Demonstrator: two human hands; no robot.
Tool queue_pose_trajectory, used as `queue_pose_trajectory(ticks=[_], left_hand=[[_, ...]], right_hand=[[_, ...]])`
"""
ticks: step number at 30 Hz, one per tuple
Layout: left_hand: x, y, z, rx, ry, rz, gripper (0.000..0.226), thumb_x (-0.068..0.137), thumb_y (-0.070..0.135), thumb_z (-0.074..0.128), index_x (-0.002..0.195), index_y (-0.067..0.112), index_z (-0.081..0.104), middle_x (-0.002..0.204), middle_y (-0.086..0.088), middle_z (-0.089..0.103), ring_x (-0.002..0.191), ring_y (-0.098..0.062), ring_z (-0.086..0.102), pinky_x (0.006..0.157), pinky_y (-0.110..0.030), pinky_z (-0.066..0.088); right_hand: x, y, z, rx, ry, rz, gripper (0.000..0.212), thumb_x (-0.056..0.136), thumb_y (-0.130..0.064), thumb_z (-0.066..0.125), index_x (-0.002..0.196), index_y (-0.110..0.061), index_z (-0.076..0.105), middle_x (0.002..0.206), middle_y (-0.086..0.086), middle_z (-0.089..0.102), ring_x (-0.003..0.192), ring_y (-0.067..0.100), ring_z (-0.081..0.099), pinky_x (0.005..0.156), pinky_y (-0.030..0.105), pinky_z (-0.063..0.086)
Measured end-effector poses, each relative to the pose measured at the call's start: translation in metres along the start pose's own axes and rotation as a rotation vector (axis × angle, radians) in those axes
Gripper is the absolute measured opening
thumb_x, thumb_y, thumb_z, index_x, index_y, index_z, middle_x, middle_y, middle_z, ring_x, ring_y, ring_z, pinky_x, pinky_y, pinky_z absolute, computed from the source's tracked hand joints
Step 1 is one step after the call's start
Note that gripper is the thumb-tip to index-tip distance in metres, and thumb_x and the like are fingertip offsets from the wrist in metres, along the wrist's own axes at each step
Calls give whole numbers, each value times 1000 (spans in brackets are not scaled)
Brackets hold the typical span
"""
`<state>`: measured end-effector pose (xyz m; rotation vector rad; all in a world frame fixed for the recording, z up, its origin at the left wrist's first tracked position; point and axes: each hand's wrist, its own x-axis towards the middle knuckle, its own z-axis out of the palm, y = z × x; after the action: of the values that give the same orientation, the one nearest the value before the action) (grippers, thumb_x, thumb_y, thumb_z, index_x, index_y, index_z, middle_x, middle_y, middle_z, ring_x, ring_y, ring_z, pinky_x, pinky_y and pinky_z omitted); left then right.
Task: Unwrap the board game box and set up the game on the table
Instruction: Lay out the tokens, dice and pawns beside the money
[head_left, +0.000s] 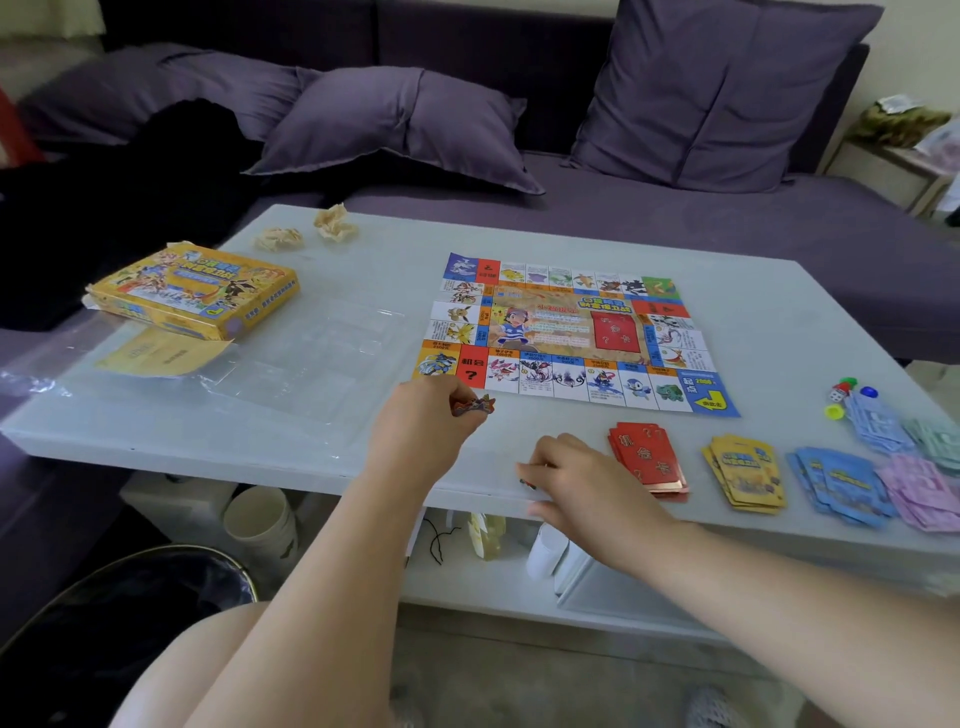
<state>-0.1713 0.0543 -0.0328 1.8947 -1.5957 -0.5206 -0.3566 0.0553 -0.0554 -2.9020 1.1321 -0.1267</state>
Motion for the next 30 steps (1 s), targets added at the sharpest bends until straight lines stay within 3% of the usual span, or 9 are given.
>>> queue_pose_trajectory(ticks=[2,4,8,11,13,16,21,25,30], left_hand=[[-1,0,1,0,-4,0,15,87,30,64,94,18,68,91,1,66,67,-11,51,53,-22,38],[-3,-1,2,-9,-12,-2,16,87,30,64,94,17,68,90,0,67,68,-12,52,54,-22,39],[-6,-2,5,-19,-30,-24,17,86,31,65,95,17,68,91,2,67,74,-14,54,57,-21,39],[-6,-1,9,-31,-67,-31,16,86,31,65,94,17,68,92,2,67,69,-11,53,55,-21,38],[-6,1,11,-37,-106,-32,17,86,32,65,95,18,67,92,2,67,61,-6,48,51,-20,34],[-4,2,14,-72,-165,-30,17,85,32,66,94,18,67,88,3,66,57,-4,46,50,-17,31],[1,6,17,-106,-212,-30,12,85,30,67,89,19,65,86,1,67,65,-7,54,50,-16,33],[4,6,20,-63,-193,-50,18,85,32,67,95,17,67,84,4,65,65,-9,52,50,-20,33],[5,10,24,-33,-229,-24,18,83,31,69,95,18,68,83,5,63,73,-12,58,53,-20,38]], right_hand=[[-4,3,6,-1,94,-70,24,69,-14,82,89,-13,71,82,2,60,77,21,59,52,26,48],[-5,4,9,14,157,-100,21,62,-11,86,78,-15,72,68,-2,56,64,17,57,43,20,42],[-2,10,9,100,152,-69,22,73,-6,76,93,-15,75,73,1,64,72,20,63,56,22,47],[8,14,-5,508,189,234,17,88,-15,65,104,-14,71,92,-3,72,87,7,66,81,20,49],[18,17,-13,731,225,400,9,86,-14,68,94,-18,67,80,-11,70,74,-8,62,74,7,46],[28,19,-19,909,208,457,15,82,-8,71,78,-20,63,68,-9,67,58,-7,60,62,8,48],[33,24,-15,1018,176,479,18,81,-4,71,75,-20,66,73,3,70,68,15,67,73,26,56],[32,33,-14,1055,227,470,18,80,-2,70,74,-18,66,68,0,68,63,12,63,67,22,53],[32,33,-10,1037,97,431,20,78,-3,73,75,-22,67,70,-2,69,62,9,61,67,22,52]])
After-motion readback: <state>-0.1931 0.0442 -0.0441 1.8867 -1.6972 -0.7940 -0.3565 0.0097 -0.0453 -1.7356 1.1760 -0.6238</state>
